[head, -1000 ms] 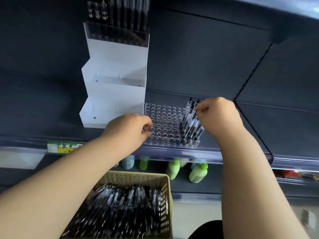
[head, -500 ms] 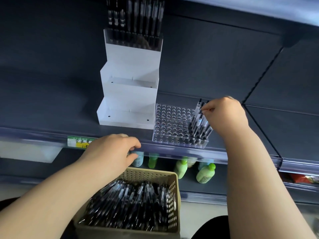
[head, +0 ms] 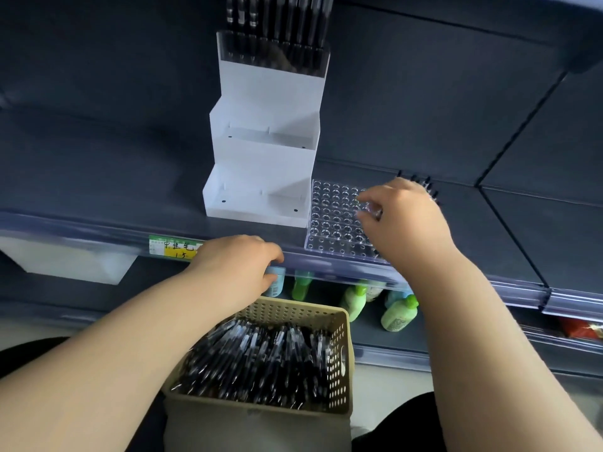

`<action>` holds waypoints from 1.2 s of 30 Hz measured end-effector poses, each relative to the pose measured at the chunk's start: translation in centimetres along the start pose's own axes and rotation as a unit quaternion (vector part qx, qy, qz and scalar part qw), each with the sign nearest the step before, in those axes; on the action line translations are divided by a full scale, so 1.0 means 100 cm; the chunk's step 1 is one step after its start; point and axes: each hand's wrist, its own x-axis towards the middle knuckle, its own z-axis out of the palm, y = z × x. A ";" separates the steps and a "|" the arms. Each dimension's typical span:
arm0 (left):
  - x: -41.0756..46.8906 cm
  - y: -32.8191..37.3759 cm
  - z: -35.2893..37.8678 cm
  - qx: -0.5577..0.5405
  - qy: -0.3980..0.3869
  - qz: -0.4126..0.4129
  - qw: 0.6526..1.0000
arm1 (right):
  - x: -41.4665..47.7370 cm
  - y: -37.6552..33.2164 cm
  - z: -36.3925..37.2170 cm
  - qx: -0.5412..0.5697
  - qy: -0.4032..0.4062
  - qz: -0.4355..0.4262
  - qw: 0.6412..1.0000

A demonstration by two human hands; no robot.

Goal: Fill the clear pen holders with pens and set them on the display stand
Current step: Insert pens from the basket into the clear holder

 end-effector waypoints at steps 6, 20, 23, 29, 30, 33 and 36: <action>-0.004 -0.004 0.013 0.036 -0.022 0.015 0.999 | -0.023 -0.034 0.048 -0.054 -0.154 -0.095 0.982; 0.015 -0.017 0.100 0.011 -0.191 -0.045 0.980 | -0.062 -0.036 0.175 -0.075 -0.443 0.089 0.889; 0.017 -0.009 0.122 -0.055 -0.211 -0.057 0.974 | -0.084 -0.031 0.198 -0.029 -0.438 0.165 0.883; 0.022 0.005 0.177 -0.131 -0.220 -0.134 0.957 | -0.102 -0.033 0.222 0.027 -0.393 0.251 0.884; 0.021 0.007 0.186 -0.137 -0.219 -0.150 0.954 | -0.101 -0.031 0.223 0.029 -0.390 0.255 0.884; 0.019 0.010 0.208 -0.147 -0.225 -0.183 0.946 | -0.097 -0.027 0.227 0.049 -0.378 0.280 0.881; 0.020 0.013 0.216 -0.160 -0.229 -0.196 0.940 | -0.093 -0.027 0.227 0.076 -0.390 0.309 0.864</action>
